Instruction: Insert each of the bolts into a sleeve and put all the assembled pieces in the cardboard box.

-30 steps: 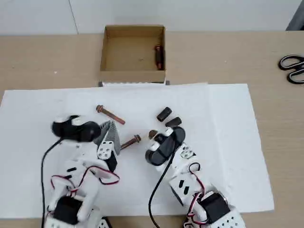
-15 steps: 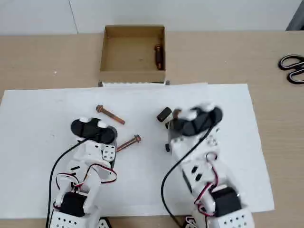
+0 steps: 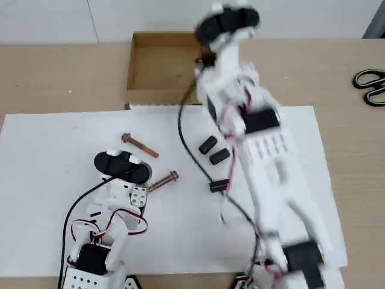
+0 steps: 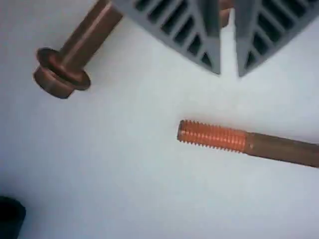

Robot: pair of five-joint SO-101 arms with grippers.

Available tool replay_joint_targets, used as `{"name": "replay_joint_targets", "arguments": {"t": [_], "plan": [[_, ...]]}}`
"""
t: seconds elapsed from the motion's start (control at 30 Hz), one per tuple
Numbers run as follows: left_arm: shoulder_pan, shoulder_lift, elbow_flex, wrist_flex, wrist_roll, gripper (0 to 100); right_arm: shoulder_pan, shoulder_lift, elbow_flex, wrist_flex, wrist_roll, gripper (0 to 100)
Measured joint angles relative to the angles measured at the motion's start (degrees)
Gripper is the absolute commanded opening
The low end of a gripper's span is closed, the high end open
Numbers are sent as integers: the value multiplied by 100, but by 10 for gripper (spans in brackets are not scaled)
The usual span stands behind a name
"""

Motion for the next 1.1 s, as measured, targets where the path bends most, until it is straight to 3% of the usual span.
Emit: {"name": "replay_joint_targets", "arguments": {"t": [0.5,0.73,0.83,0.93,1.1], "plan": [[-369,0,0,0,9,6,-220,5600,-5749,-35,2576,6],[-369,0,0,0,9,6,-396,6892,-7376,527,2708,174],[-369,0,0,0,0,6,-404,6998,-7912,923,2708,128],[-369,0,0,0,0,6,-404,6989,-8510,1538,2708,13],[-387,0,0,0,18,6,-404,6840,-9134,2725,2708,2]]}}
